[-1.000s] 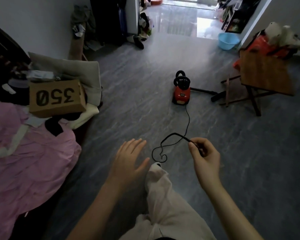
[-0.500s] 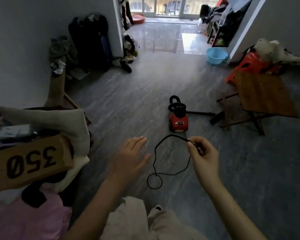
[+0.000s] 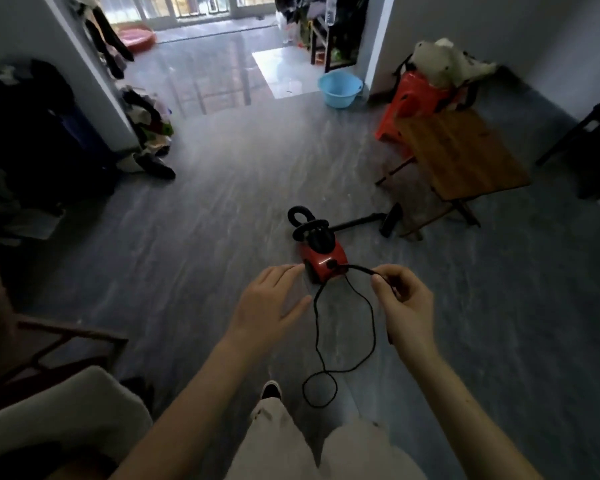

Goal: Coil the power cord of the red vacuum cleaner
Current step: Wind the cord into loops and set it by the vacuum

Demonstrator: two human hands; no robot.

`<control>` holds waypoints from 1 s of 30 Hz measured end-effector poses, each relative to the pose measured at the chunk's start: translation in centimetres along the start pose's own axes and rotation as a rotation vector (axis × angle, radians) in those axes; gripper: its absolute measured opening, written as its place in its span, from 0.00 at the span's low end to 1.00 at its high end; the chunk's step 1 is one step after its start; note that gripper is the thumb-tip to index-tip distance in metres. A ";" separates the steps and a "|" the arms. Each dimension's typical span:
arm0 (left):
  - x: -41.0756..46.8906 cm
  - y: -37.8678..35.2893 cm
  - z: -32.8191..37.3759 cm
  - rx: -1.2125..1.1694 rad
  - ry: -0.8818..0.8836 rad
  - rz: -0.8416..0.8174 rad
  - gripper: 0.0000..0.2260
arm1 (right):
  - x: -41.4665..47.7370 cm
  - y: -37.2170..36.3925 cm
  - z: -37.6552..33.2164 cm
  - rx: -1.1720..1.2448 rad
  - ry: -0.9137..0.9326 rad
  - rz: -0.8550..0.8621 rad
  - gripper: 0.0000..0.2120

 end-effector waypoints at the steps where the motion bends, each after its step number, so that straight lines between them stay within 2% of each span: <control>1: 1.9 0.3 -0.4 -0.018 -0.008 -0.015 0.25 | 1.5 -0.5 -0.4 0.004 -0.002 0.015 0.02; 7: 12.4 -2.3 -3.6 -0.111 -0.030 0.005 0.22 | 10.9 -3.6 1.2 -0.026 0.021 -0.020 0.02; 12: 18.0 -10.3 -11.1 -0.292 0.079 0.036 0.19 | 18.2 -7.4 9.2 -0.034 0.040 -0.125 0.02; 17: 20.2 -22.1 -21.5 -0.454 0.196 0.042 0.14 | 24.1 -11.9 22.1 -0.022 0.028 -0.226 0.05; 21: 21.2 -31.7 -29.9 -0.467 0.171 0.102 0.06 | 27.4 -15.5 34.0 -0.076 0.064 -0.259 0.07; 26: 20.9 -44.5 -40.0 -0.474 0.129 0.042 0.05 | 30.8 -20.2 51.2 -0.079 0.016 -0.245 0.07; 30: 21.0 -52.7 -47.5 -0.531 0.129 0.059 0.06 | 33.1 -24.0 63.1 -0.050 -0.064 -0.264 0.06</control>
Point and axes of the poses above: each hand's wrist, its own x-axis towards the middle knuckle, its own y-axis out of the back of the hand, z = x × y, the point moved 6 cm from there along x, towards the middle knuckle, and after that the axes turned 12 degrees about -x, right-handed, at the moved point
